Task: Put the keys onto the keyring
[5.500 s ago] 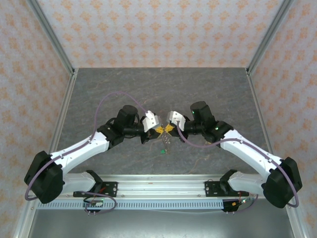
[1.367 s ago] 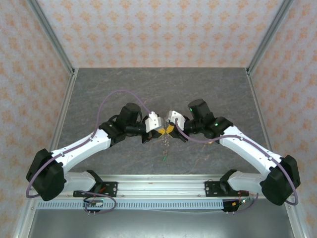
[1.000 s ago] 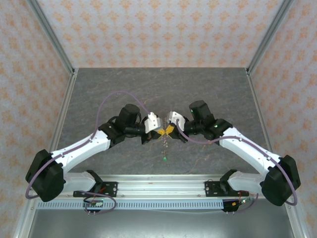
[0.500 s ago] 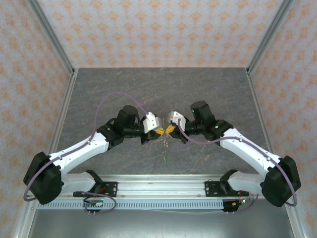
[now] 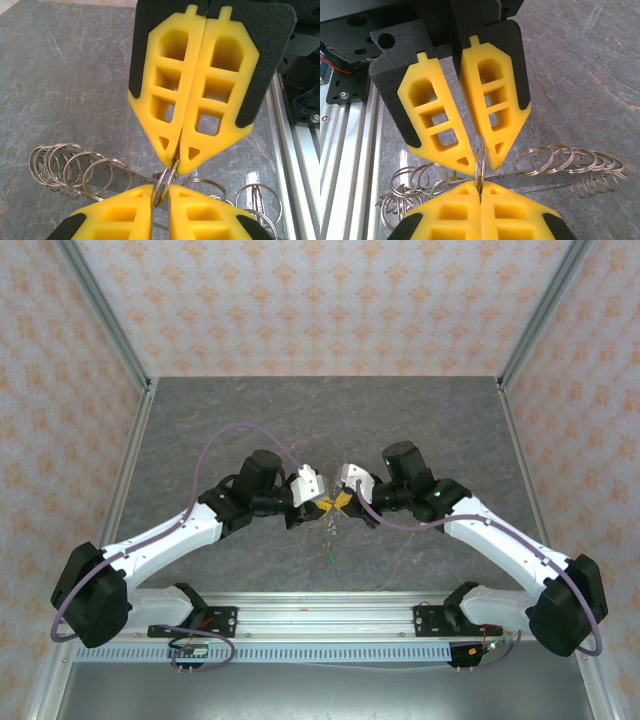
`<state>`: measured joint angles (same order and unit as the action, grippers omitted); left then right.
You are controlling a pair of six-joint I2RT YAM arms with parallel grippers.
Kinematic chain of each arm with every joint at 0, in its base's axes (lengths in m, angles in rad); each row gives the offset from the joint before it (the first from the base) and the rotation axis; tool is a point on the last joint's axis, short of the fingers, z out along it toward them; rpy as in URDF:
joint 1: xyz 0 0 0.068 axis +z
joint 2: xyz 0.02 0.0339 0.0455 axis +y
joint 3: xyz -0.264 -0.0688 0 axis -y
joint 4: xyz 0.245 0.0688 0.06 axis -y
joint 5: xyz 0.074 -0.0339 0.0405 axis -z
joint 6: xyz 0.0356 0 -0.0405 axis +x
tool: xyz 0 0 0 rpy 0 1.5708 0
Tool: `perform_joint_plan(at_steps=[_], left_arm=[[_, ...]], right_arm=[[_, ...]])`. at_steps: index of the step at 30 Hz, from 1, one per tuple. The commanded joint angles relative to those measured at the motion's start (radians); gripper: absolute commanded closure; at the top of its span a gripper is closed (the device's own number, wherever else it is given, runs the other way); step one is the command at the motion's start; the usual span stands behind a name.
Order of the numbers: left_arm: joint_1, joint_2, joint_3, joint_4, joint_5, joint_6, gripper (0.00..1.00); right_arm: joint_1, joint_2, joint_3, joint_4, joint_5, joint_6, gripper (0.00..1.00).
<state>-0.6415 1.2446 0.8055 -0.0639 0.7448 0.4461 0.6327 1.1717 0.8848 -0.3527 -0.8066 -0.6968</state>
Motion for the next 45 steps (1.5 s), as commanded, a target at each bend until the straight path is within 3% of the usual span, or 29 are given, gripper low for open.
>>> perform_joint_plan(at_steps=[1, 7, 12, 20, 31, 38, 45], left_arm=[[-0.007, 0.004, 0.033, 0.006, 0.029, 0.008, 0.86], [-0.008, 0.017, 0.048, -0.016, 0.054, 0.019, 0.86], [-0.007, 0.018, 0.055, -0.036, 0.056, 0.035, 1.00], [-0.006, -0.024, -0.001, 0.075, 0.065, -0.011, 1.00], [-0.006, -0.044, -0.029, 0.156, 0.152, -0.065, 1.00], [-0.006, -0.041, -0.031, 0.180, 0.179, -0.077, 1.00], [-0.006, -0.029, -0.006, 0.108, 0.130, -0.035, 0.97]], right_arm=[[0.012, 0.001, 0.042, 0.004, -0.017, -0.013, 1.00], [0.012, 0.007, 0.039, 0.013, -0.022, -0.014, 1.00], [0.012, 0.006, 0.033, 0.030, -0.021, -0.006, 1.00], [0.000, -0.018, -0.029, 0.078, -0.024, 0.013, 0.90], [-0.058, -0.015, -0.087, 0.194, -0.132, 0.063, 0.87], [-0.080, -0.013, -0.116, 0.239, -0.169, 0.081, 0.86], [-0.088, -0.016, -0.083, 0.198, -0.157, 0.072, 0.98]])
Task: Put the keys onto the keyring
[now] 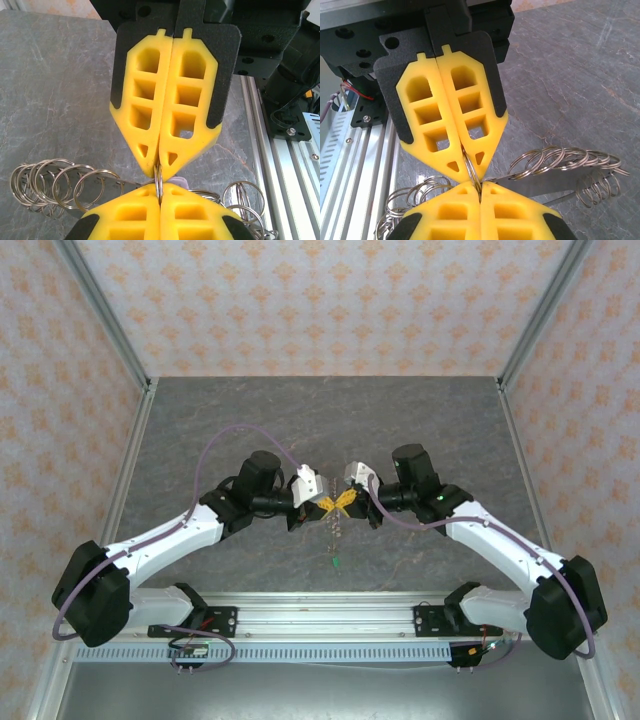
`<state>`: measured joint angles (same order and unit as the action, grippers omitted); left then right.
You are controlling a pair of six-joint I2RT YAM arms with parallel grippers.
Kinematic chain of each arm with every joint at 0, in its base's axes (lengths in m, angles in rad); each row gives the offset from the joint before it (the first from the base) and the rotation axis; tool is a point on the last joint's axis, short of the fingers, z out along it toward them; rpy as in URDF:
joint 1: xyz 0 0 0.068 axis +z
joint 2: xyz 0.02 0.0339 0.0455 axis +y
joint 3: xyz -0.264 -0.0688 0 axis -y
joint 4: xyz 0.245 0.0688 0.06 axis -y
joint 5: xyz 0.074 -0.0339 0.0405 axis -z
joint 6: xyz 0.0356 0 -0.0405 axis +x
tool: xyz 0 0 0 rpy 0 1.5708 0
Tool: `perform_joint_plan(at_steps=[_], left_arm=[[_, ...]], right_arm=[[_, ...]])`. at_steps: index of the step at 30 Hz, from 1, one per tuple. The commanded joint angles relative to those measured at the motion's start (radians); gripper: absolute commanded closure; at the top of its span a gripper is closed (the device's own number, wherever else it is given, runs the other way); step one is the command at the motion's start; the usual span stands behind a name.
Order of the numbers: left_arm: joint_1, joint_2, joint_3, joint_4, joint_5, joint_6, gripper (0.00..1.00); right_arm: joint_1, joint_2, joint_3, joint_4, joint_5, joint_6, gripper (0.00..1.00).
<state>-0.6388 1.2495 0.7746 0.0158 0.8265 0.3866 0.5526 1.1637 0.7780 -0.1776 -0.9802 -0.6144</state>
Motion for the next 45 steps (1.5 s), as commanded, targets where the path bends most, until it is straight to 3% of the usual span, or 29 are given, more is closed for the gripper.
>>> perform_joint_plan(at_steps=[1, 7, 15, 22, 30, 36, 45], left_arm=[[-0.009, -0.031, 0.031, 0.004, 0.024, 0.039, 0.93], [-0.009, 0.006, 0.094, -0.153, -0.041, 0.128, 0.89], [-0.009, 0.031, 0.127, -0.194, -0.035, 0.151, 0.90], [-0.008, 0.030, 0.127, -0.214, -0.051, 0.156, 1.00], [-0.008, 0.008, 0.081, -0.076, 0.016, 0.089, 1.00], [-0.009, -0.013, 0.056, -0.004, 0.057, 0.045, 1.00], [-0.004, -0.026, 0.048, 0.020, 0.091, 0.031, 1.00]], right_arm=[[-0.006, -0.006, 0.042, -0.012, 0.019, -0.021, 0.99], [0.022, -0.006, 0.119, -0.161, 0.077, -0.078, 1.00], [0.065, -0.009, 0.164, -0.218, 0.143, -0.097, 1.00], [0.096, -0.007, 0.230, -0.315, 0.204, -0.120, 0.99], [0.093, -0.024, 0.158, -0.227, 0.169, -0.110, 0.86], [0.042, -0.030, 0.091, -0.126, 0.061, -0.065, 0.85], [0.008, -0.018, 0.050, -0.089, 0.017, -0.054, 0.88]])
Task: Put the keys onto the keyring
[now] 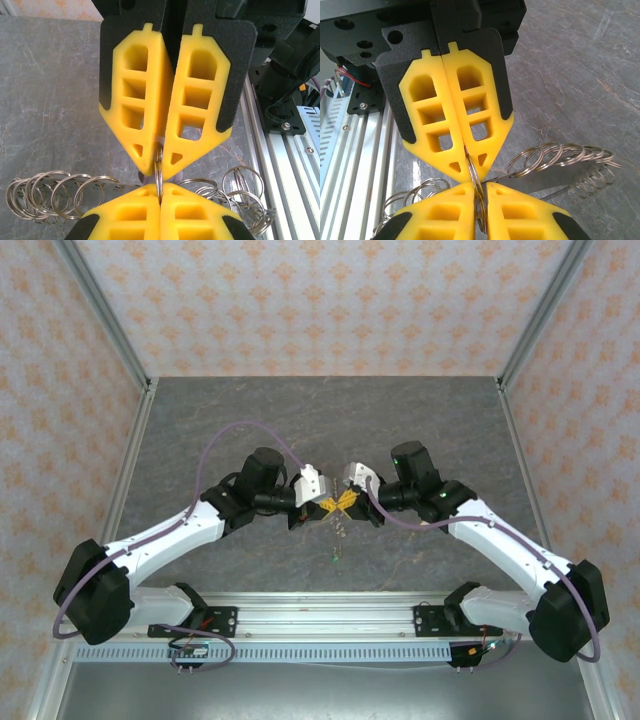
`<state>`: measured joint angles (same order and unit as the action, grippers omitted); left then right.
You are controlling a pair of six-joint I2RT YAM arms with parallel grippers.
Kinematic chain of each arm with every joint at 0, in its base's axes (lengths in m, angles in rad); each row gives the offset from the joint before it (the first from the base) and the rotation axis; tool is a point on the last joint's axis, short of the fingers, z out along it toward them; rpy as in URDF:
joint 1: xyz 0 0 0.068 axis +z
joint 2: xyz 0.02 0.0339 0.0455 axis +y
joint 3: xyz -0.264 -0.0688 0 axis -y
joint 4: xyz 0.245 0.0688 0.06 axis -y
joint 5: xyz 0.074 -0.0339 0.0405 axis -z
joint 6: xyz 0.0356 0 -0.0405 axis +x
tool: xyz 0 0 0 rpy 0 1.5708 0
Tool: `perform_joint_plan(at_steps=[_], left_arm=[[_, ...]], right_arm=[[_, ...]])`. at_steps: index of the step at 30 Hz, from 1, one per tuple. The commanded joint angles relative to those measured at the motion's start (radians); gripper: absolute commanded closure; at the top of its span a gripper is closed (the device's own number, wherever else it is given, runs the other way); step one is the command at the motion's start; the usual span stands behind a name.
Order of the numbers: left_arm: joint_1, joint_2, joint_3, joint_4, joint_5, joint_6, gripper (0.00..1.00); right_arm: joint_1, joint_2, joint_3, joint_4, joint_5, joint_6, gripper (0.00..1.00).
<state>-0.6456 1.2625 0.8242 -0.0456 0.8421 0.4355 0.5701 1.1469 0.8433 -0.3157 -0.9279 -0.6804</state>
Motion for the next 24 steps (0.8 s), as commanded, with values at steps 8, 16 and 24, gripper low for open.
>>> perform_joint_plan(at_steps=[8, 16, 24], left_arm=[[0.003, -0.039, -0.003, 0.081, 0.059, -0.024, 1.00], [0.000, 0.001, 0.059, -0.128, -0.084, 0.088, 0.89], [-0.001, 0.020, 0.078, -0.121, -0.060, 0.090, 0.89]], right_arm=[[-0.012, -0.002, -0.010, 0.095, -0.051, 0.056, 0.99], [0.008, -0.006, 0.078, -0.058, 0.030, 0.004, 1.00], [0.068, 0.017, 0.156, -0.176, 0.141, -0.035, 1.00]])
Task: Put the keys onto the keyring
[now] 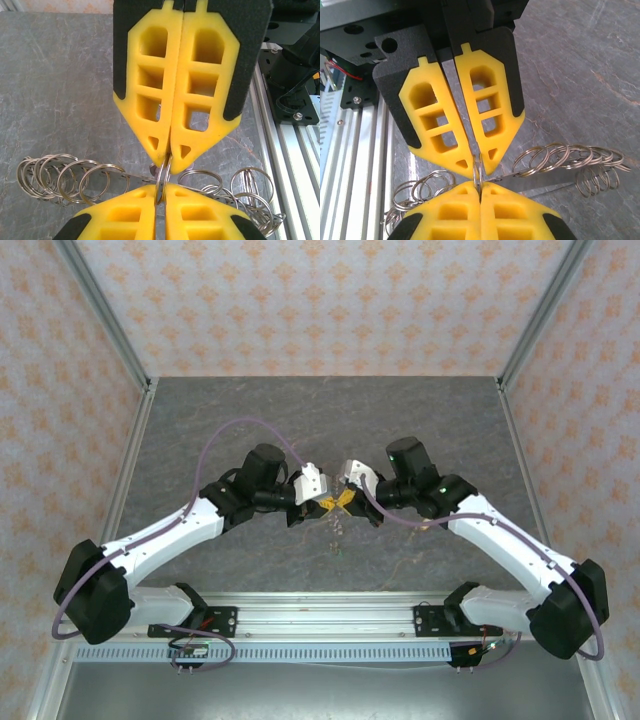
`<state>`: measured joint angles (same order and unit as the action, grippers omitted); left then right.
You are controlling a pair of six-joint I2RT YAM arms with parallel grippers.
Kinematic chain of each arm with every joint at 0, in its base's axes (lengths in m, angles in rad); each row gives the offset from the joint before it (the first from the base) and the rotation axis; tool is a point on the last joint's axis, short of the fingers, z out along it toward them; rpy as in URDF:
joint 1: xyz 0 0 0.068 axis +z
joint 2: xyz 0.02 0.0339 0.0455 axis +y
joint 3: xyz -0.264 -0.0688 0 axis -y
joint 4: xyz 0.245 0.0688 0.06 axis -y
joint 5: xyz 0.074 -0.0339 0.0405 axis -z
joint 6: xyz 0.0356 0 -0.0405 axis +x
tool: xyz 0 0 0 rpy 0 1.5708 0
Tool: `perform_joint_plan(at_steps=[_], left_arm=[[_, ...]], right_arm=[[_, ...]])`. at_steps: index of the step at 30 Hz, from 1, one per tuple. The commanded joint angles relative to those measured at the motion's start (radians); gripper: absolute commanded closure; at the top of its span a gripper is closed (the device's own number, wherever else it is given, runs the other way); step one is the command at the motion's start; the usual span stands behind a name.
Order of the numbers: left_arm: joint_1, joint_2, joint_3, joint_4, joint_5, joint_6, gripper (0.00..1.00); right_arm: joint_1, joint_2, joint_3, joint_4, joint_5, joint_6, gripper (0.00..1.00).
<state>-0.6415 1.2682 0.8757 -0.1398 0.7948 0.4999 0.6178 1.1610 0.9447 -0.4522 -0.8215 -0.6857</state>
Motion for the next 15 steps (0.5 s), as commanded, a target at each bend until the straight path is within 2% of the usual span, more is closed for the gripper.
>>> perform_joint_plan(at_steps=[1, 8, 15], left_arm=[[-0.005, 0.016, 0.029, -0.024, -0.007, 0.021, 0.89], [-0.006, 0.009, 0.011, 0.031, 0.046, -0.011, 0.89], [-0.006, -0.001, -0.002, 0.057, 0.055, -0.023, 1.00]], right_arm=[[0.026, 0.005, 0.062, -0.044, 0.044, -0.031, 1.00], [0.036, 0.009, 0.077, -0.040, 0.041, -0.028, 1.00], [0.036, 0.012, 0.046, 0.023, 0.024, -0.008, 0.96]])
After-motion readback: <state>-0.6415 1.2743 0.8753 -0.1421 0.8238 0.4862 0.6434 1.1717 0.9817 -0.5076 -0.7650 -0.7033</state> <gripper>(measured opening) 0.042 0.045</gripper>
